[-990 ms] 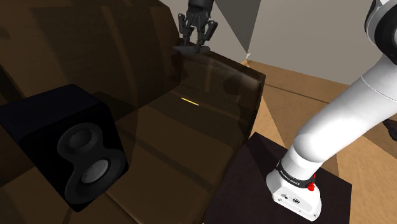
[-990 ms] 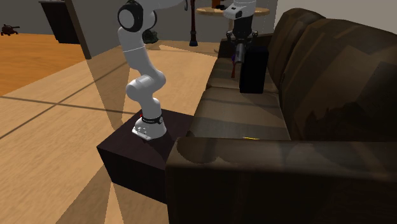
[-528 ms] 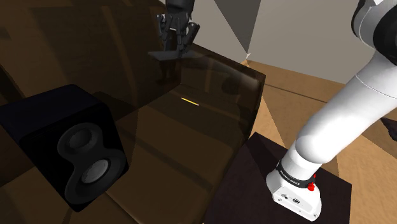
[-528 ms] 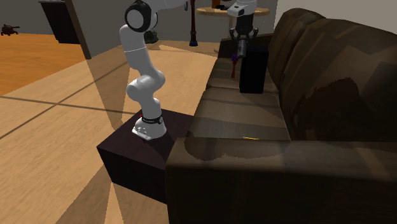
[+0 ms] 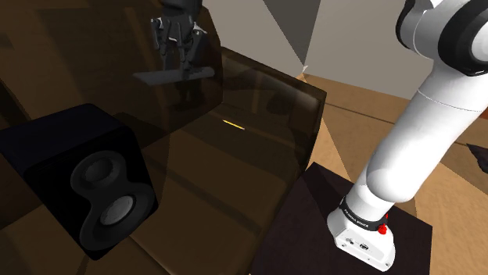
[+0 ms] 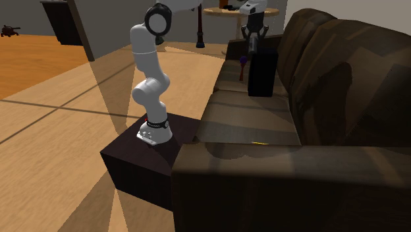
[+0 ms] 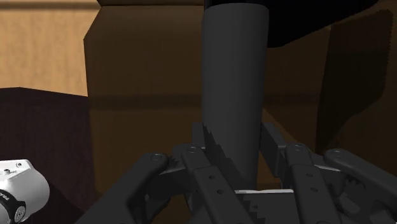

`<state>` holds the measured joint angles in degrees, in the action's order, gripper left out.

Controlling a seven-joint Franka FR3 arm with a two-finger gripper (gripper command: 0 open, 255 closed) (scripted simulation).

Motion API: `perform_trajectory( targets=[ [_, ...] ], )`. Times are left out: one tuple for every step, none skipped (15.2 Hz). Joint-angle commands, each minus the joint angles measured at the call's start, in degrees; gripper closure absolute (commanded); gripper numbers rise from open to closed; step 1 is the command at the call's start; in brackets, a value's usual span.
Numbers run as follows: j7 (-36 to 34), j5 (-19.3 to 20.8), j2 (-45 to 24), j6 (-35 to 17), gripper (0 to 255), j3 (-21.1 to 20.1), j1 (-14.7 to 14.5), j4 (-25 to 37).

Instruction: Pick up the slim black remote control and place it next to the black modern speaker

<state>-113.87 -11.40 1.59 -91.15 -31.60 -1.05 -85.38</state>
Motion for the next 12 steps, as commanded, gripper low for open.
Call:
perform_trajectory(
  targets=[
    [-4.33, 2.63, -3.87, -0.17, 255, -2.33, -2.06, 3.91],
    [-4.03, 2.36, -3.45, -1.02, 255, -2.16, -2.04, 2.67],
    [-3.75, 2.11, -3.06, -1.87, 255, -2.05, -1.98, 1.47],
    [-3.48, 1.87, -2.66, -2.71, 255, -1.98, -1.90, 0.27],
    [-3.22, 1.66, -2.34, -3.52, 255, -1.92, -1.83, -0.86],
    [-2.97, 1.45, -2.01, -4.34, 255, -1.87, -1.76, -1.97],
    [-2.72, 1.26, -1.71, -5.15, 255, -1.82, -1.71, -3.07],
    [-2.49, 1.07, -1.43, -5.95, 255, -1.77, -1.66, -4.13],
    [-2.26, 0.90, -1.17, -6.75, 255, -1.73, -1.62, -5.18],
    [-2.04, 0.74, -0.93, -7.54, 255, -1.70, -1.59, -6.20],
    [-1.82, 0.58, -0.70, -8.33, 255, -1.67, -1.56, -7.20],
    [-1.62, 0.44, -0.50, -9.11, 255, -1.64, -1.54, -8.18]
  ],
)
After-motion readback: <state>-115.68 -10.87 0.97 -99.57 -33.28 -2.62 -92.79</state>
